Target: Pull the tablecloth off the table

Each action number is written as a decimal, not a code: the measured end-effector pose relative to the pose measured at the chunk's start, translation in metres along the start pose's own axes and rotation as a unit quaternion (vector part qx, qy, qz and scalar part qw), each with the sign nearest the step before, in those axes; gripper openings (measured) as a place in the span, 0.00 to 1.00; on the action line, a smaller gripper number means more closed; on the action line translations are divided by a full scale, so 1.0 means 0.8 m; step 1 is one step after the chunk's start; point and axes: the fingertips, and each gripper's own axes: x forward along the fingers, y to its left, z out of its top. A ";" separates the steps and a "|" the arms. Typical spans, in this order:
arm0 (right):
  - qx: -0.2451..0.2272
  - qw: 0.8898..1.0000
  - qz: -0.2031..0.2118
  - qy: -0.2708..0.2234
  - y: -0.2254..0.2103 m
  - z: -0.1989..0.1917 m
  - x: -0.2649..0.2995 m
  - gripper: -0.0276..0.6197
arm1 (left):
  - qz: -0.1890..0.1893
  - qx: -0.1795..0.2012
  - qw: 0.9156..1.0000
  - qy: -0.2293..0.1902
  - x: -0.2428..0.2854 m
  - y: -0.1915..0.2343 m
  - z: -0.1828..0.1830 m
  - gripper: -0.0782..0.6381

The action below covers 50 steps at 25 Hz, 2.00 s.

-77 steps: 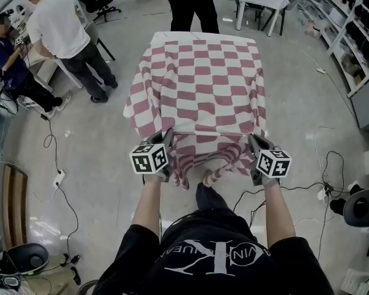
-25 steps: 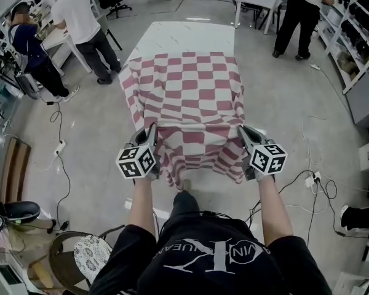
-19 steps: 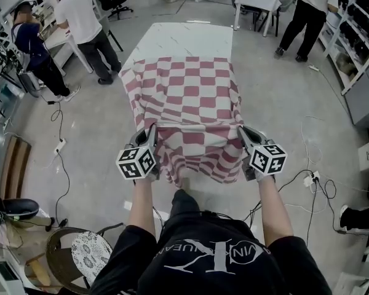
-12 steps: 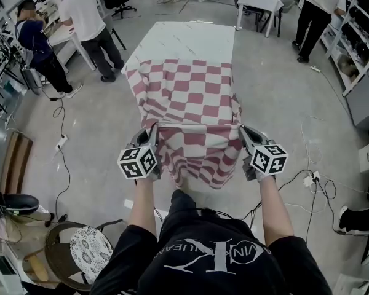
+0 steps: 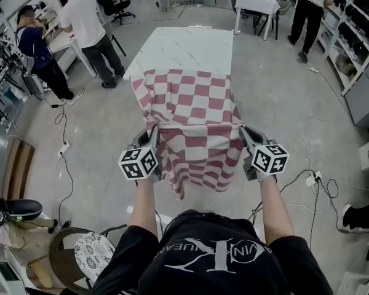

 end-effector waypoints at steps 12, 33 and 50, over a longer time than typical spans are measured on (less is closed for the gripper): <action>0.020 0.999 -0.036 0.009 0.018 -0.029 -0.019 0.06 | -0.032 -0.016 0.999 0.027 -0.009 0.010 -0.017 0.13; 0.037 0.997 -0.067 0.000 0.047 -0.057 -0.084 0.06 | -0.063 -0.001 0.998 0.017 -0.062 -0.018 -0.030 0.13; -0.065 0.997 -0.019 -0.035 0.078 0.001 -0.060 0.06 | -0.019 0.026 0.998 -0.050 -0.093 -0.007 0.025 0.13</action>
